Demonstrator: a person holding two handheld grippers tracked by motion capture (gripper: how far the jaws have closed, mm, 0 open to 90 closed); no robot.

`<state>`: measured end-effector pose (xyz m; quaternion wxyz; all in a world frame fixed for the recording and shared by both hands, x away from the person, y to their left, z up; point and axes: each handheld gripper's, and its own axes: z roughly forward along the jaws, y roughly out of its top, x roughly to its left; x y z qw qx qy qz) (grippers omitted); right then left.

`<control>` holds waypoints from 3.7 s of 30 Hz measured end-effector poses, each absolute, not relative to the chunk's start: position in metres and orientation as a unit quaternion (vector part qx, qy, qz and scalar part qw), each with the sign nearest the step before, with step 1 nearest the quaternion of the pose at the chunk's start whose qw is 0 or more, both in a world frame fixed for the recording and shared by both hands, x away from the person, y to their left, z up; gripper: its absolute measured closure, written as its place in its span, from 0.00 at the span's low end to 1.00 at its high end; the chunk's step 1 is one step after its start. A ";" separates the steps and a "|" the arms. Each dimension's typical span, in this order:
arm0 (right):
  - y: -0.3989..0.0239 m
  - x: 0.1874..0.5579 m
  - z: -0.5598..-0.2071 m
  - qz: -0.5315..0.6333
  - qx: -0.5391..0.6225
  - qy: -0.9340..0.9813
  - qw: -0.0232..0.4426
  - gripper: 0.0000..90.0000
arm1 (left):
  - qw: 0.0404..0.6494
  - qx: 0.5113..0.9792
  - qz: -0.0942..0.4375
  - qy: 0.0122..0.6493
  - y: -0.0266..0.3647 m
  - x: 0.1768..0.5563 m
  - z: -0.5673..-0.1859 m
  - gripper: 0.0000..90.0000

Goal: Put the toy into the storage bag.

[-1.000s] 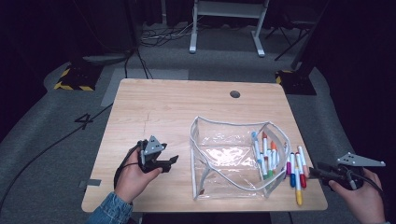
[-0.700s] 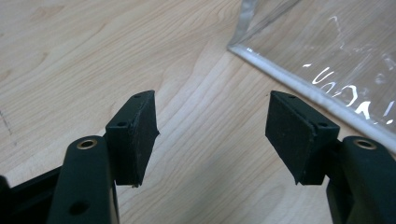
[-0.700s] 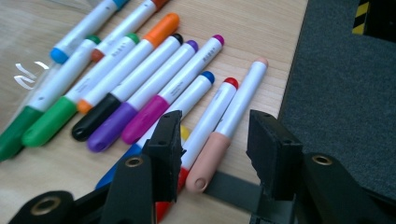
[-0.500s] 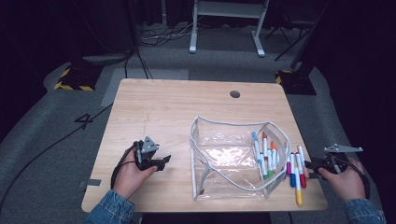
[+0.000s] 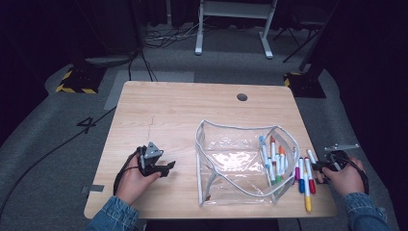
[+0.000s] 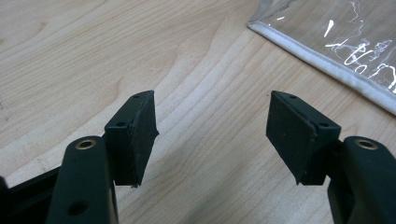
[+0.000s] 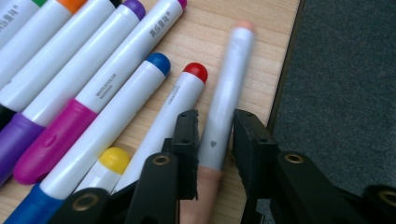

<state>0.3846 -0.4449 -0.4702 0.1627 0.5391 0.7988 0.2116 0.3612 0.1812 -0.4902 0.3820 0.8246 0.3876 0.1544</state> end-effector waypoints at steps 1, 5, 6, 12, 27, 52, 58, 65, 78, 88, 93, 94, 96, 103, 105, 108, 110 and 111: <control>-0.445 0.385 -0.471 0.210 0.540 0.799 0.161 0.82 | 0.380 0.826 0.155 0.386 0.181 0.362 -0.491 0.38; -0.443 0.388 -0.473 0.208 0.546 0.796 0.158 0.84 | 0.382 0.826 0.154 0.386 0.181 0.362 -0.492 0.38; -0.443 0.390 -0.473 0.207 0.546 0.796 0.158 0.85 | 0.381 0.827 0.153 0.385 0.180 0.363 -0.492 0.38; -0.444 0.393 -0.473 0.207 0.554 0.792 0.153 0.85 | 0.380 0.829 0.152 0.381 0.181 0.366 -0.497 0.37; -0.443 0.393 -0.421 0.260 0.521 0.798 0.153 0.85 | 0.357 0.829 0.152 0.402 0.183 0.375 -0.504 0.33; -0.361 0.384 -0.295 0.356 0.381 0.842 0.137 0.85 | 0.349 0.826 0.162 0.411 0.180 0.376 -0.504 0.31; -0.327 0.369 -0.273 0.368 0.336 0.857 0.129 0.85 | 0.346 0.827 0.162 0.412 0.178 0.377 -0.504 0.27; -0.280 0.358 -0.271 0.363 0.284 0.882 0.096 0.85 | 0.345 0.827 0.160 0.413 0.177 0.377 -0.504 0.26; -0.219 0.359 -0.293 0.351 0.235 0.905 0.044 0.85 | 0.345 0.829 0.161 0.410 0.177 0.378 -0.504 0.25; -0.181 0.365 -0.308 0.316 0.209 0.925 0.021 0.85 | 0.347 0.828 0.160 0.411 0.177 0.378 -0.505 0.25; -0.172 0.367 -0.304 0.313 0.201 0.928 0.024 0.85 | 0.347 0.828 0.159 0.411 0.177 0.378 -0.505 0.25; -0.170 0.367 -0.305 0.311 0.201 0.929 0.023 0.85 | 0.347 0.828 0.160 0.411 0.177 0.378 -0.505 0.25; -0.166 0.368 -0.312 0.302 0.196 0.933 0.021 0.85 | 0.347 0.828 0.159 0.411 0.177 0.378 -0.505 0.25; -0.158 0.370 -0.334 0.271 0.198 0.942 -0.001 0.85 | 0.347 0.828 0.159 0.411 0.177 0.378 -0.505 0.25; -0.155 0.370 -0.342 0.260 0.197 0.945 -0.006 0.85 | 0.347 0.828 0.159 0.411 0.177 0.378 -0.505 0.25; -0.151 0.370 -0.354 0.237 0.192 0.952 -0.011 0.85 | 0.347 0.828 0.159 0.411 0.177 0.378 -0.505 0.25; -0.149 0.370 -0.360 0.226 0.189 0.955 -0.015 0.85 | 0.347 0.828 0.159 0.411 0.177 0.378 -0.505 0.25; -0.148 0.370 -0.363 0.220 0.187 0.957 -0.016 0.85 | 0.347 0.828 0.159 0.411 0.177 0.378 -0.505 0.25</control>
